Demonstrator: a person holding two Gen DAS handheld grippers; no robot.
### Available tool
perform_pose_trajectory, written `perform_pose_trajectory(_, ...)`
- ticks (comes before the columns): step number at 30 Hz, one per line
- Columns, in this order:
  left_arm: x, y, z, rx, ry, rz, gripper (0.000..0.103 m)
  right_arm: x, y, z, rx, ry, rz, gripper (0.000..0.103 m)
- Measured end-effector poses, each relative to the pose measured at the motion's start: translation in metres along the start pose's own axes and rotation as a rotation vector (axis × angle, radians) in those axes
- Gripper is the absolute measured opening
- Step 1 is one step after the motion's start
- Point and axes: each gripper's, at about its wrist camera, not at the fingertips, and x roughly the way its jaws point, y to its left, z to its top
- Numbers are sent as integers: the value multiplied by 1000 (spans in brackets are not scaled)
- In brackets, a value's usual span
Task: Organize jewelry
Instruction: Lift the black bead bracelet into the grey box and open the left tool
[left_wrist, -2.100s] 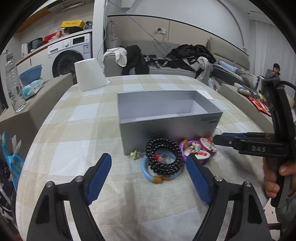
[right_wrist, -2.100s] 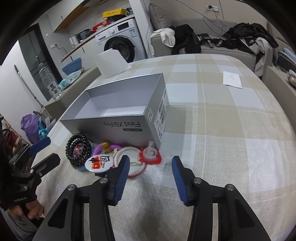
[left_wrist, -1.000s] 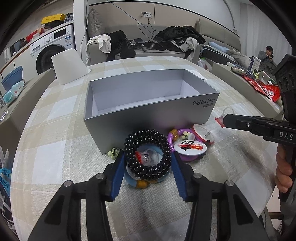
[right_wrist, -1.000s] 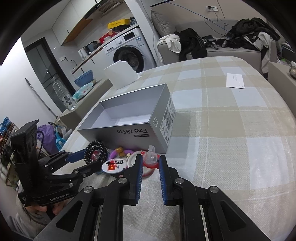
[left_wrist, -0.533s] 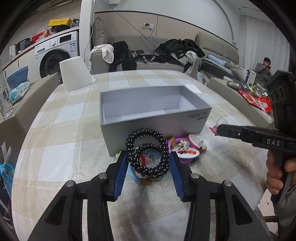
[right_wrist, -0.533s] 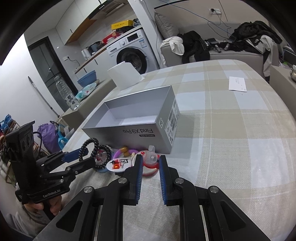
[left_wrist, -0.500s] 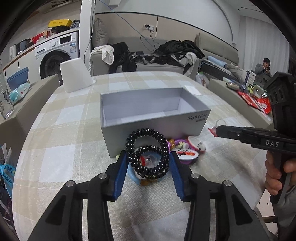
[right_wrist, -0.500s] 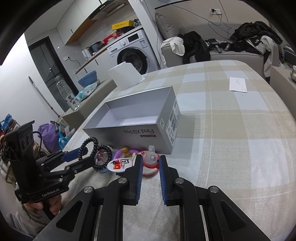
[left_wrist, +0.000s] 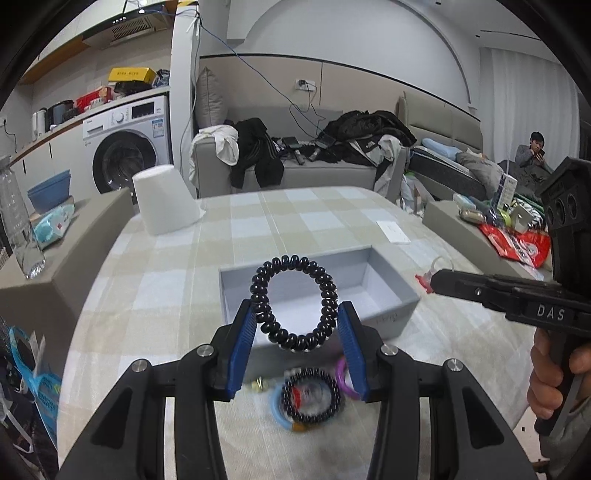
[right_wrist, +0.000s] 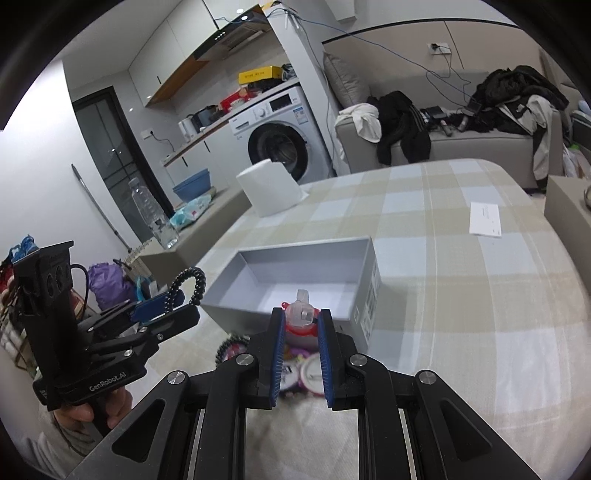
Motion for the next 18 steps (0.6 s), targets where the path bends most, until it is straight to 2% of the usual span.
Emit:
perform_pose_trajectory(4,12,5,8,-3,-12,13,39,10,0,16,24,-10,14,17)
perform_pose_trajectory(9,28,12,-1,-2,8,36,39,26,-4,23,33,-36,8,17)
perform_pose_trajectory(12,34,13,-7,3,26,44,39,43,-12,17,61,13,8,17)
perform_pose_trajectory(18,41,12,-13,-13,59,32,39,51,-12,10,52,45,1,17)
